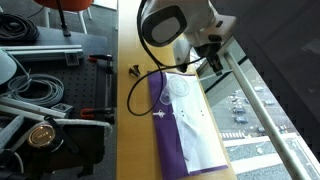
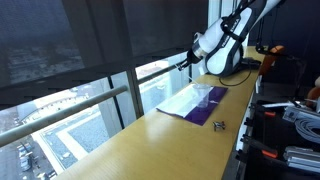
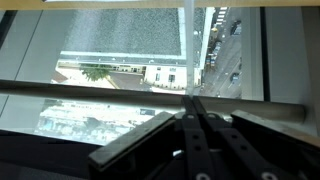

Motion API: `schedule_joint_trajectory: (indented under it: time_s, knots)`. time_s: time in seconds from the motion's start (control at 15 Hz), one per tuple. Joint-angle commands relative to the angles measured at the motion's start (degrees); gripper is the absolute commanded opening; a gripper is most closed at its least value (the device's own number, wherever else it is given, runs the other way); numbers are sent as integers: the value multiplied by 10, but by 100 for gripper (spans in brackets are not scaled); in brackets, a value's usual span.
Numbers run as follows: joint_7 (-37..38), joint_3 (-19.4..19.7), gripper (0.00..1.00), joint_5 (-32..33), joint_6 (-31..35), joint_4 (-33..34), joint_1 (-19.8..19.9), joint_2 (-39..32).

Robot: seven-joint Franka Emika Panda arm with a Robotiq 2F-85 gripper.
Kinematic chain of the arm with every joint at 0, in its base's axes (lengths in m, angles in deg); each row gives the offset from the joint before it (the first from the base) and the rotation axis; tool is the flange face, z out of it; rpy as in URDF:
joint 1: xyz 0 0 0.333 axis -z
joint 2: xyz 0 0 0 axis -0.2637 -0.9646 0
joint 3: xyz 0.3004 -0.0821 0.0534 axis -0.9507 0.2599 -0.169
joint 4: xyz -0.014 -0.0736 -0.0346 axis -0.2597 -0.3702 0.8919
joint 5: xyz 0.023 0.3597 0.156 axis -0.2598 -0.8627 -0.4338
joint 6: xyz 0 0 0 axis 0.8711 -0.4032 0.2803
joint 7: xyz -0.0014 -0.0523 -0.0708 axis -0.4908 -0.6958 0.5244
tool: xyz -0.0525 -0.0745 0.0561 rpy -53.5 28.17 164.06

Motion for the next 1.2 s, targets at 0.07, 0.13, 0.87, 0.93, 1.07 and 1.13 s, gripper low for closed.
schedule_joint_trajectory:
  time_s: [0.07, 0.13, 0.87, 0.93, 1.07, 1.13]
  knots:
    - [15, 0, 0, -23, 107, -7, -9, -22]
    - [17, 0, 0, -23, 109, -8, -10, -23]
    - [14, 3, 0, -15, 115, -23, -20, -19]
    - [13, 3, 0, -14, 115, -24, -20, -20]
    - [13, 3, 0, -15, 115, -25, -21, -20]
    - [13, 3, 0, -15, 115, -26, -21, -19]
